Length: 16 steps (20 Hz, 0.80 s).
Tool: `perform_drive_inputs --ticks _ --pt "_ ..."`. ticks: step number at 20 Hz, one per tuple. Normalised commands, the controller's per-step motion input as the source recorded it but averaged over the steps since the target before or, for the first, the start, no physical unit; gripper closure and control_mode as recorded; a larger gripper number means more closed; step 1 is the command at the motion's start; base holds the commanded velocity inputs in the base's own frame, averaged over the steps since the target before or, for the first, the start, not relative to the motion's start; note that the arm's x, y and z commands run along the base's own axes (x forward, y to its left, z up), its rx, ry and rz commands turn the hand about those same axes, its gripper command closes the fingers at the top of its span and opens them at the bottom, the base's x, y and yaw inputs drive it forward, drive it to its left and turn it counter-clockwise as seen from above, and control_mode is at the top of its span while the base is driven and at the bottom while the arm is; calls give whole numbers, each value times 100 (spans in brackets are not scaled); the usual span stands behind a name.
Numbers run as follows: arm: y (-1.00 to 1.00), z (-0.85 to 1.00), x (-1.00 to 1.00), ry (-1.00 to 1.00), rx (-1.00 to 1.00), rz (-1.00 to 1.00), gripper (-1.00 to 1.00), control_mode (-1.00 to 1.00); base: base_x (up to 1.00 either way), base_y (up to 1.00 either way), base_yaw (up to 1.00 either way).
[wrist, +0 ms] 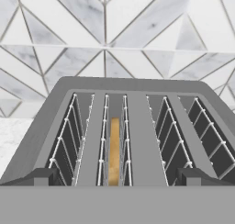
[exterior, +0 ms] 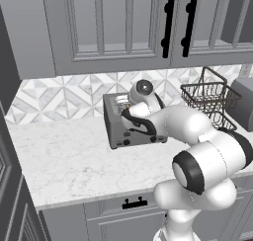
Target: Start the toaster. Once the lever pops up, take the bread to the plate on the dining counter.
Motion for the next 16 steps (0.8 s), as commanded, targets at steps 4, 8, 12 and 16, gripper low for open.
perform_drive_inputs --ticks 4,8,12,16 --pt "0 0 0 0 0 0 -100 -100 0 0 0" --pt "0 0 0 0 0 0 -100 -100 0 0 0" --pt "0 0 0 0 0 0 -100 -100 0 0 0" --pt "0 0 0 0 0 0 -100 -100 0 0 0"
